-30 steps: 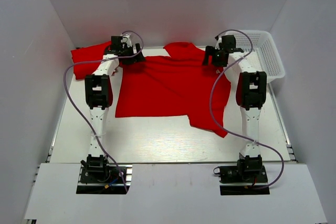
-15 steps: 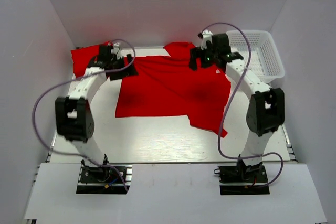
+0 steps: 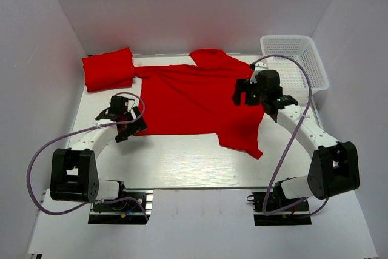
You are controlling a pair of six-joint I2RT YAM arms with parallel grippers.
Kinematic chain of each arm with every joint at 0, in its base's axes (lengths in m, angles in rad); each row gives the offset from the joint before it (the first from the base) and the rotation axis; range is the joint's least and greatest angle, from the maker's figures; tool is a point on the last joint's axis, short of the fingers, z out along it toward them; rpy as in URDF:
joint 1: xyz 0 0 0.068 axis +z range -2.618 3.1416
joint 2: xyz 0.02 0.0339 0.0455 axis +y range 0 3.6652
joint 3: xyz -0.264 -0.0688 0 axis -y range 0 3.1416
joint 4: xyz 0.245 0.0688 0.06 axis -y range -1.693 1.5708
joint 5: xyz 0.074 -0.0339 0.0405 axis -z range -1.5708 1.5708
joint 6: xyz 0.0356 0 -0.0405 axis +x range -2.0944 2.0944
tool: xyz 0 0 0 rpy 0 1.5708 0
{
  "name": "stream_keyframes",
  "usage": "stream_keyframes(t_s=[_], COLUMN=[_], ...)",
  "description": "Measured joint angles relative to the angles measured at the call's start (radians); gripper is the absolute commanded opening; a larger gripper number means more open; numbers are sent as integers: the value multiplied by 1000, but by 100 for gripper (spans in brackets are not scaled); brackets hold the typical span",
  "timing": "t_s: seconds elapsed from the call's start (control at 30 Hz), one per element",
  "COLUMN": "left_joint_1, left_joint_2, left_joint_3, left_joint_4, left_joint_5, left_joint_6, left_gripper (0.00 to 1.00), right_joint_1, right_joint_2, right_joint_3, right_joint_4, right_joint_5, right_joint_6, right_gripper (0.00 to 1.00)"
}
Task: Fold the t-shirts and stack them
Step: Grap the side of the flattened tshirt closest away from the robot with both arms
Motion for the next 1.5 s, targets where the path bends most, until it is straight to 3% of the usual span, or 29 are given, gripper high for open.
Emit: stream_keyframes(t_s=[0.13,0.3,0.33,0.37,0.4,0.43,0.67,0.97,1.43,1.5], left_joint_1=[-3,-6,-6,-6,-6,-4,-4,-5,-4,-4], left_joint_2=[43,158,175,192,208,219,219,119,44,44], left_joint_3=[3,25,36,50,60,60,63,34,18,18], left_joint_4=[80,151,153,154,161,174,174,-40,-140,-142], left_joint_5=[-12,-34,-40,-47,-51,-52,-45,-53,-99,-106], left_joint_6=[-3,-3,-1,-2,-6,-8,-4,-69,-112,-116], left_gripper=[93,64,55,27,7,0,0,0,0,0], right_joint_1=[0,0,0,0,-1,-1,-1,74,302,320], right_joint_2=[-14,-14,-14,-14,-14,-17,-78,-105,-8,48], right_joint_3=[-17,-45,-51,-55,-62,-69,-125,-159,-191,-173], right_joint_4=[16,13,13,11,11,10,-148,-416,-437,-438], right_joint_5=[47,70,71,72,74,78,119,96,49,84], right_joint_6=[24,53,60,69,78,84,115,135,42,40], right_gripper=[90,90,90,90,90,90,90,90,90,84])
